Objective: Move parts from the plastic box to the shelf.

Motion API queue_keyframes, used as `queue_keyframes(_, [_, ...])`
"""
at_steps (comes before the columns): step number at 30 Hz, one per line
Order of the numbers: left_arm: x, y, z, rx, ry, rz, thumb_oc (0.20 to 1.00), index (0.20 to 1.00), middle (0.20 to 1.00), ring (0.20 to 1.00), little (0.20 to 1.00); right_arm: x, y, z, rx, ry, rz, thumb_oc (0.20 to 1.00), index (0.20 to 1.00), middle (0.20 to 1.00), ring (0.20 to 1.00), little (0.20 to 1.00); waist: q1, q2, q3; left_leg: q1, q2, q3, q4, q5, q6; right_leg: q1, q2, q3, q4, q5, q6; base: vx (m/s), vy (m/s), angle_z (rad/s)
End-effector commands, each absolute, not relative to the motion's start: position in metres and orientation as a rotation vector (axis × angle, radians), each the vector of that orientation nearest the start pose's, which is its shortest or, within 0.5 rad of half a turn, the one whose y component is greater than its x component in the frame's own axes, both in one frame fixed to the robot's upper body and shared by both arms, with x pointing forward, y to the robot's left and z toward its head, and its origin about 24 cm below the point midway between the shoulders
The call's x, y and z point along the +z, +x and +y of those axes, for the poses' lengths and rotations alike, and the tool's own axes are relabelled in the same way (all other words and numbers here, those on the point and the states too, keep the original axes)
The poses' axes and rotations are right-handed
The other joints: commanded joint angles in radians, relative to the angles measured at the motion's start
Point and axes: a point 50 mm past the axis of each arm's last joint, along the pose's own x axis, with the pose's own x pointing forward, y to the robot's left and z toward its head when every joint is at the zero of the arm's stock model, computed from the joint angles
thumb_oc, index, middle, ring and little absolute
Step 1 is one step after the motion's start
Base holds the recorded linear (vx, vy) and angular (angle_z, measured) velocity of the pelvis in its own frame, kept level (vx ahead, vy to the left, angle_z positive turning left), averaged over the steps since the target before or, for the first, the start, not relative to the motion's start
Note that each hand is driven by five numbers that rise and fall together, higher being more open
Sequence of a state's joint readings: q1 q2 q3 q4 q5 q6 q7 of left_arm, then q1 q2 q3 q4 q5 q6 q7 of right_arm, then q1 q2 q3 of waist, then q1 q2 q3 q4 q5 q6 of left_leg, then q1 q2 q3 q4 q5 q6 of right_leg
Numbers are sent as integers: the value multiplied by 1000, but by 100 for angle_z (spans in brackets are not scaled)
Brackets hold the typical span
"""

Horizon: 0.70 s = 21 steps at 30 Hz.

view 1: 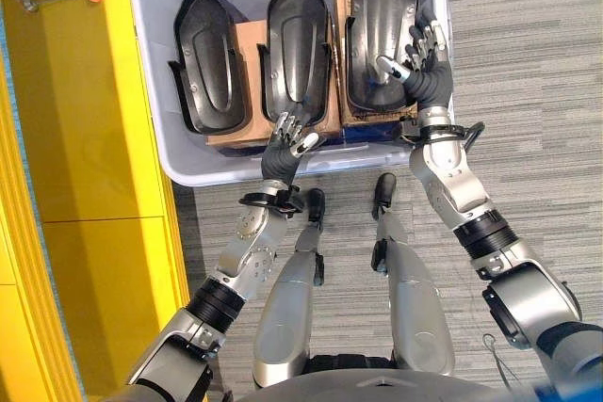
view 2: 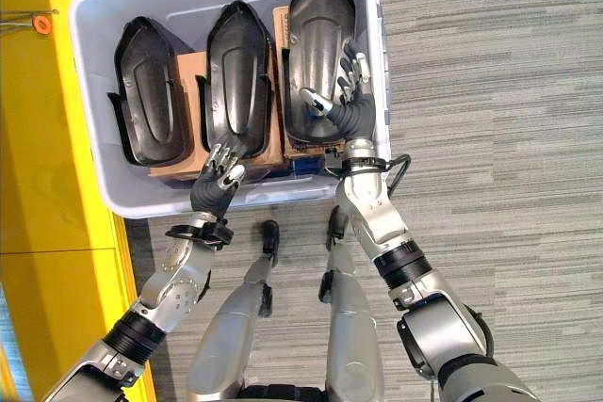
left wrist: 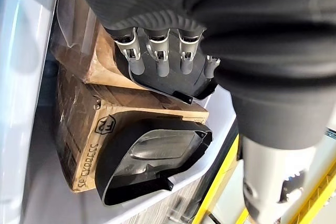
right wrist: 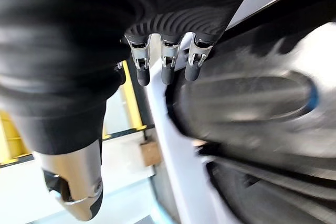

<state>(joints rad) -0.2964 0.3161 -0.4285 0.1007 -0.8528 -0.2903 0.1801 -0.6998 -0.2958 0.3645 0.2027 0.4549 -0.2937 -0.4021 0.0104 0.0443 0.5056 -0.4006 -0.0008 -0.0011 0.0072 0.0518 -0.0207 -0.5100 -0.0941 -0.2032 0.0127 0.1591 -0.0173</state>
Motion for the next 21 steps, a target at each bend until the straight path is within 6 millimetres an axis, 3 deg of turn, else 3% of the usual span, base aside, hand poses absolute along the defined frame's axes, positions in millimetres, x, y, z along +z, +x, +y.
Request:
queue_keyframes(1, [105, 283, 120, -216, -552, -248, 1000, 1000, 1000, 1000, 1000, 226, 314, -84, 201, 277, -747, 1000, 1000, 1000, 1000, 1000, -2, -14, -31, -23, 57, 47, 53, -44, -22, -40, -87, 25, 104, -72, 124, 0, 0, 0])
queue_keyframes(11, [103, 280, 124, -201, -547, -244, 1000, 1000, 1000, 1000, 1000, 231, 299, -84, 232, 341, -800, 1000, 1000, 1000, 1000, 1000, -7, -21, -36, -21, 54, 47, 52, -46, -23, -31, -86, 24, 100, -72, 125, 0, 0, 0])
queue_keyframes(21, [103, 278, 122, -183, -559, -249, 1000, 1000, 1000, 1000, 1000, 224, 286, -101, 137, 338, -834, 1000, 1000, 1000, 1000, 1000, -24, -29, -27, -25, 56, 55, 55, -48, -21, -40, -84, 36, 99, -69, 126, 0, 1, -1])
